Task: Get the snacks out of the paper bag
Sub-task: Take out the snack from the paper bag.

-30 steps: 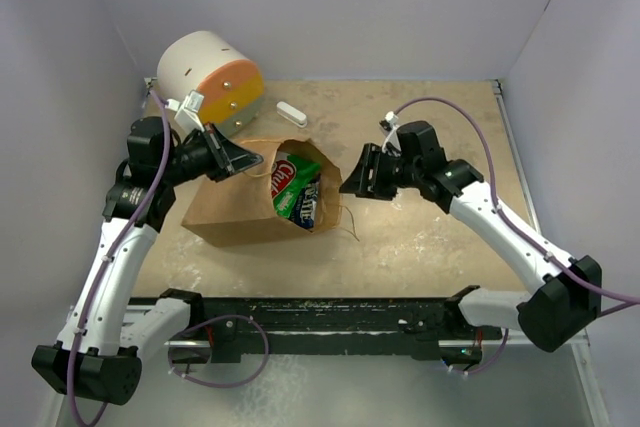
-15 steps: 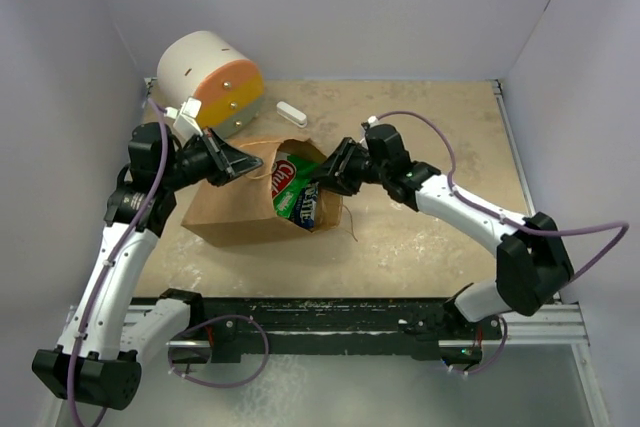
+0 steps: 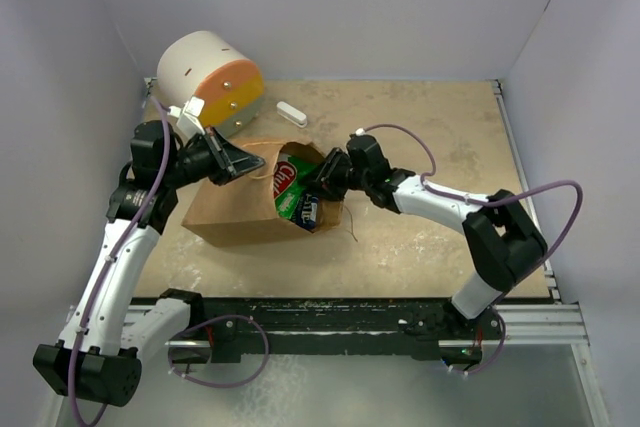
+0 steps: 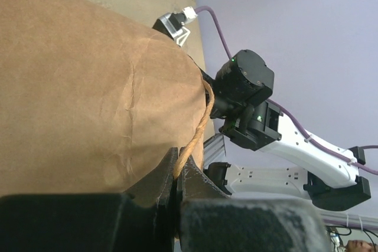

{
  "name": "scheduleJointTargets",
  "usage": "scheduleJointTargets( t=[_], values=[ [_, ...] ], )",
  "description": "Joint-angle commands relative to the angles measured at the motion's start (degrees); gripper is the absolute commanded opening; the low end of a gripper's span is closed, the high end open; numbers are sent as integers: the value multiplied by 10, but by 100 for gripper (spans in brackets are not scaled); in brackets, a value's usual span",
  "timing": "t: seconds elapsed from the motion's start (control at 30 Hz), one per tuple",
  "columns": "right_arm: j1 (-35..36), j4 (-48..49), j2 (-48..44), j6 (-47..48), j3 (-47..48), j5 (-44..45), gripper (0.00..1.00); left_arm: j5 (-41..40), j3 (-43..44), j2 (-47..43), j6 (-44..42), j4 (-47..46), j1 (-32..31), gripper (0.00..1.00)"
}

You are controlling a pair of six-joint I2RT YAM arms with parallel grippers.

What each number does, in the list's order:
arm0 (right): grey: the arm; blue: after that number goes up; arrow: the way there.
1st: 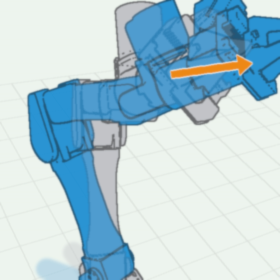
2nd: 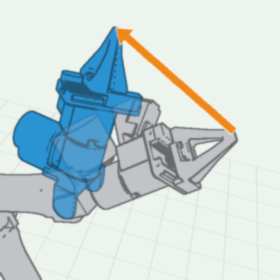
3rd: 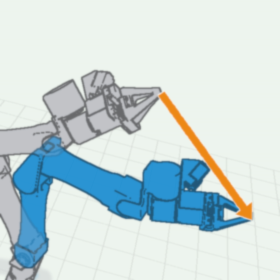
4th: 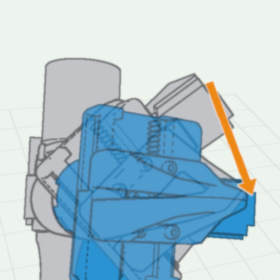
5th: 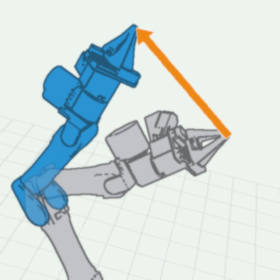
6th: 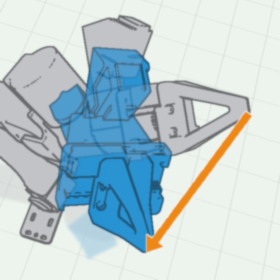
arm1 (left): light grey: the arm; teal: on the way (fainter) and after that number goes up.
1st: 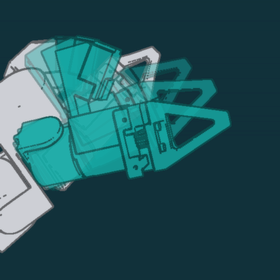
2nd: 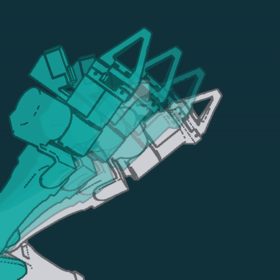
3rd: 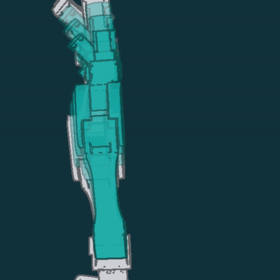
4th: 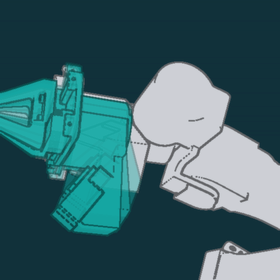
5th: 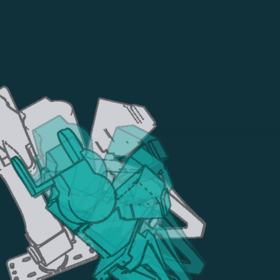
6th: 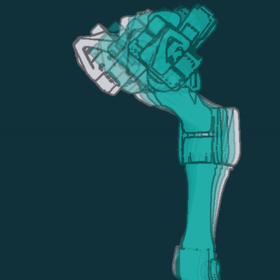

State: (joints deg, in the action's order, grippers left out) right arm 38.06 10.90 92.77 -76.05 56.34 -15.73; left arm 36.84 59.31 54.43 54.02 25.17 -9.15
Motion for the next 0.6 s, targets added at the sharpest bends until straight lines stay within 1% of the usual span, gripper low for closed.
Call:
scheduleJointTargets(
  t=[0.0,0.07,0.13,0.17,0.3,0.4,0.47,0.5,0.57],
  values=[
    [8,46,18,-19,37,23,39,20,-2,-4,-2,-23,-2,0],
    [8,43,28,-14,48,27,36,22,0,-5,-7,-16,-2,0],
    [8,23,30,-1,68,40,32,22,3,-6,-16,-4,-2,0],
    [9,9,30,6,77,49,31,22,4,-7,-23,3,-2,0],
    [9,-3,27,20,85,64,31,20,9,-13,-45,33,-2,0],
    [10,-4,35,27,91,64,35,21,9,-17,-52,43,-2,0],
    [10,-5,39,31,97,65,35,22,9,-18,-52,45,-2,0],
    [10,-5,39,32,100,69,33,21,7,-17,-53,46,-2,0],
    [10,-9,38,40,109,76,25,22,7,-16,-55,48,-2,0]
  ],
)
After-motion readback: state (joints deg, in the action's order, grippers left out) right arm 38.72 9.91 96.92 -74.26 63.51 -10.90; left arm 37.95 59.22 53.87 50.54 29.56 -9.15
